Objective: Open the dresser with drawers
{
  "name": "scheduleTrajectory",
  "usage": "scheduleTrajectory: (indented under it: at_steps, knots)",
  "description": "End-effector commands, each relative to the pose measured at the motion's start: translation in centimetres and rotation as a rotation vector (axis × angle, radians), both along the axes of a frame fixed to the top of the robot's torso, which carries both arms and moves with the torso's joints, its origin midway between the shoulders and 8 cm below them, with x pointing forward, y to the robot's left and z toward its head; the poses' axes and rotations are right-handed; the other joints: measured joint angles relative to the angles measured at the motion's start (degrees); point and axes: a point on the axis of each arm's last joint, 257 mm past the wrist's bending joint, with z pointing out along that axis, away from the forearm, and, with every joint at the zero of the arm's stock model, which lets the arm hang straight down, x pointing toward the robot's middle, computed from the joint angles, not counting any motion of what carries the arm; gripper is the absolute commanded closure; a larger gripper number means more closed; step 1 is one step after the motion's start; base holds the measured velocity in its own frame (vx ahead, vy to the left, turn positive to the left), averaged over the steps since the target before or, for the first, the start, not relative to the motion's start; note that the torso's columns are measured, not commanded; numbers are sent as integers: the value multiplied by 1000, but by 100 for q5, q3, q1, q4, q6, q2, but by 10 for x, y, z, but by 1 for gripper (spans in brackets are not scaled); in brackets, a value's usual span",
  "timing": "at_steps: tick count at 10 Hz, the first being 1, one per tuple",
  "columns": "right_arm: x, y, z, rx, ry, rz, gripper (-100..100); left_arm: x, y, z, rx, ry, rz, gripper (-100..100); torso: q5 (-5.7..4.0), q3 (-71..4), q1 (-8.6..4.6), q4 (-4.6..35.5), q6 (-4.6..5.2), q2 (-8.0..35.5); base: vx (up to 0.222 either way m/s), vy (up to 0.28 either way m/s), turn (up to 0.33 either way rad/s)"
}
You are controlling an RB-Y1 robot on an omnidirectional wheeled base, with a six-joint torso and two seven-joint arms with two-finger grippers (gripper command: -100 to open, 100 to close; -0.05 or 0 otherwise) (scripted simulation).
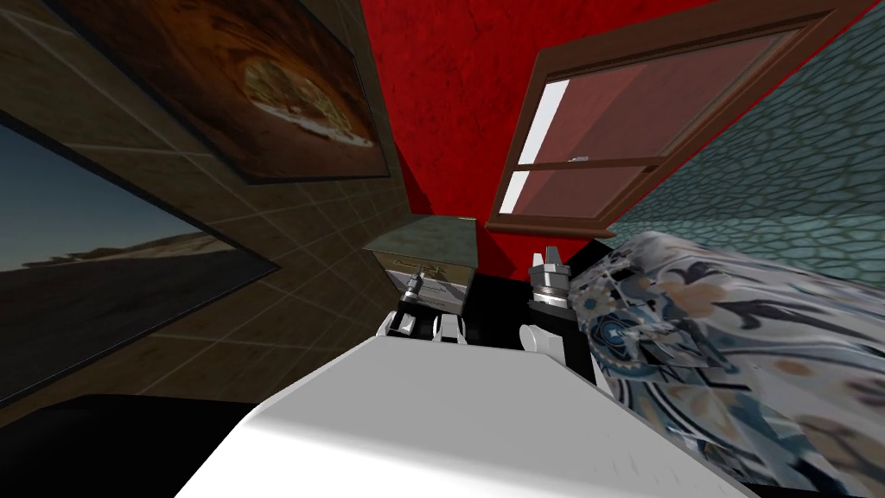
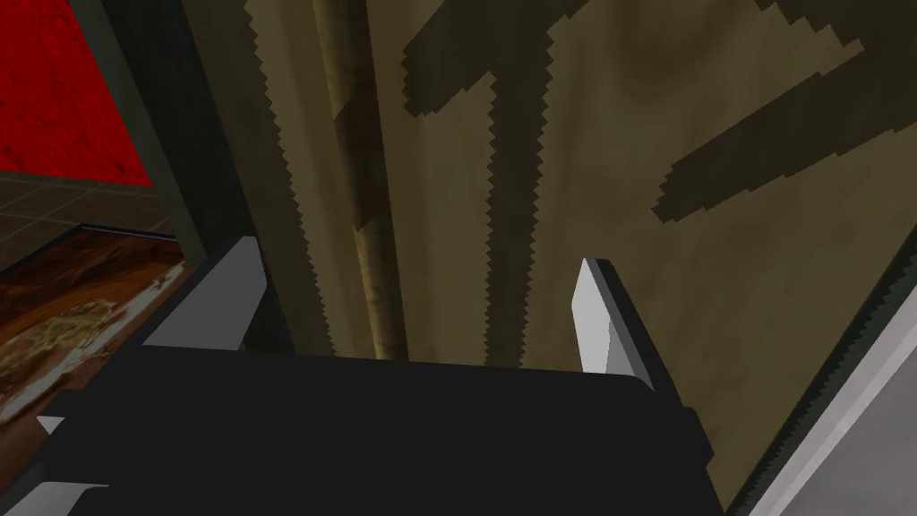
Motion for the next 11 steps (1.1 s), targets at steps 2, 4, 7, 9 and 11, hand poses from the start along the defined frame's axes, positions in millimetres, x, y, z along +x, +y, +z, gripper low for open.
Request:
scheduleTrajectory:
  at_steps: [2,4,7,9,11]
  knots:
    - [0,0,0,0,0,0,0,-2,0,-3,0,3,0,100,3,-4,10,-3,-1,-3,3,-3,5]
    - [0,0,0,0,0,0,0,2,-1,7,-3,-6,-5,100,18,-8,21,-36,6,-26,-75,16,18]
    - [0,0,0,0,0,0,0,2,-1,5,-1,13,-10,100,10,-4,25,-15,-5,-11,-192,42,11]
    - [0,0,0,0,0,0,0,-1,-3,6,-4,8,-16,100,4,-29,24,-11,-12,-49,-102,14,5]
    - [0,0,0,0,0,0,0,-4,-3,5,-3,12,-18,100,9,-9,32,-16,-12,-15,-164,32,25]
